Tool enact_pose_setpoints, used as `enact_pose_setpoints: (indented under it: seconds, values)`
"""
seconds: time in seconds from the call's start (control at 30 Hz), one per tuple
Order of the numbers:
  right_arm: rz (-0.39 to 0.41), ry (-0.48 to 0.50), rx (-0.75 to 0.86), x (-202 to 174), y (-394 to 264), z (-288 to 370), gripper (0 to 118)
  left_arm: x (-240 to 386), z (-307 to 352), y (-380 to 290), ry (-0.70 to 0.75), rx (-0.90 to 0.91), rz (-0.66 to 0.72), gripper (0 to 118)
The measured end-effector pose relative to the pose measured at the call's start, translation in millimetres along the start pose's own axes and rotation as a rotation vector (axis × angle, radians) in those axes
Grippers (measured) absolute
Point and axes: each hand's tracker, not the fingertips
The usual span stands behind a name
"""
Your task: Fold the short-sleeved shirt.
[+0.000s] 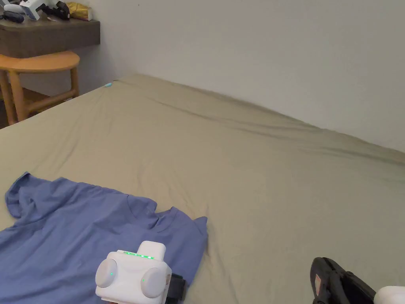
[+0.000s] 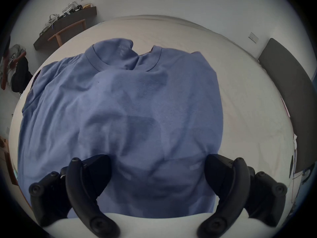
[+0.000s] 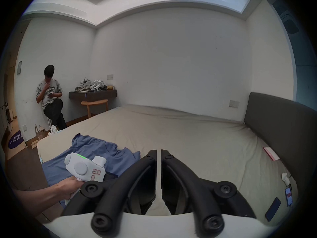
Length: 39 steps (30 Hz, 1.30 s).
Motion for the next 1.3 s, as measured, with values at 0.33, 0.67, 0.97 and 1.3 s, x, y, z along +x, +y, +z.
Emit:
enact_pose_setpoints:
  seconds: [0.33, 0.67, 0.97, 1.3]
  values:
    - [-0.063, -0.004, -0.069, 12.1, -23.1, -1.5, 9, 5.4, 14.6, 10.3, 0.027, 0.087, -0.093, 17]
    - [-0.194, -0.085, -0.058, 83.8, -27.7, 32.1, 9, 88.7, 62.1, 32.6, -0.058, 0.211, -0.097, 12]
    - [-0.213, -0.273, 0.042, 161.9, -19.8, 103.3, 9, 295.8, 91.5, 21.2, -0.321, 0.226, -0.332, 11]
    - [-0.248, -0.556, 0.112, 245.2, -24.7, 221.3, 9, 539.4, 154.8, -74.1, -0.745, 0.199, -0.535, 11]
